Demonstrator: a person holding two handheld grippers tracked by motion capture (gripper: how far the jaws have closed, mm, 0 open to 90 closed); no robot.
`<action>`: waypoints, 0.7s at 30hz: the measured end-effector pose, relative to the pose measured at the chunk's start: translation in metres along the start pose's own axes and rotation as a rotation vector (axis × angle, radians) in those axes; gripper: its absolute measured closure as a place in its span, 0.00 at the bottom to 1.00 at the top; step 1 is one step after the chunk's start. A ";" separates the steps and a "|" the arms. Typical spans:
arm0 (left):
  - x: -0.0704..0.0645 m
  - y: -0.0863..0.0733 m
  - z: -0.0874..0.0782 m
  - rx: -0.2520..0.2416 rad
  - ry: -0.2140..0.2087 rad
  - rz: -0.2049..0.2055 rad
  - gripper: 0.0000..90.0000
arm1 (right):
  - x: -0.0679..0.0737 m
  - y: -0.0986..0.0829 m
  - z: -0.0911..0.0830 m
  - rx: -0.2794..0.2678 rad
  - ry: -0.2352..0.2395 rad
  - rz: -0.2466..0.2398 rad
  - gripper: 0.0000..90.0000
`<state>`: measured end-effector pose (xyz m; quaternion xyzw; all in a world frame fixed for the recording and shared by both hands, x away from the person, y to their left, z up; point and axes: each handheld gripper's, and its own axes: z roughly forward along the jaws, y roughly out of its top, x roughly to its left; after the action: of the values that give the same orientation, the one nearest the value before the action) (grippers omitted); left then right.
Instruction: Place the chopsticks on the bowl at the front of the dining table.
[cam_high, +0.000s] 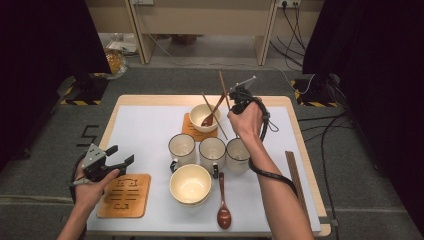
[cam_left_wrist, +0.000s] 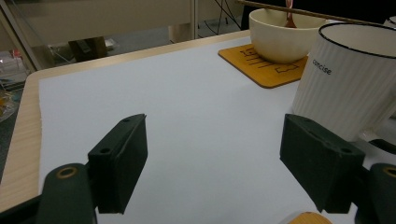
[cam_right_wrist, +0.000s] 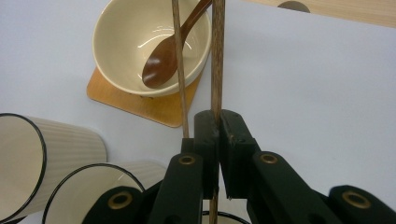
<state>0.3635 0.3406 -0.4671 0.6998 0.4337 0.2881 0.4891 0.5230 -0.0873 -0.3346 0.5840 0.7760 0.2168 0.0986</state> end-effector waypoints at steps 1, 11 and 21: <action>0.000 0.000 0.000 -0.003 0.000 0.000 0.25 | 0.000 0.000 0.001 0.001 0.001 -0.003 0.95; 0.000 -0.001 0.001 0.000 0.000 -0.001 0.25 | 0.001 0.004 0.006 0.001 0.004 -0.003 0.95; 0.001 0.000 0.000 -0.003 0.002 -0.003 0.25 | 0.002 0.007 0.012 0.003 0.004 -0.006 0.95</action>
<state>0.3638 0.3411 -0.4675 0.6982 0.4347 0.2886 0.4902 0.5330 -0.0812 -0.3419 0.5816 0.7782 0.2163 0.0967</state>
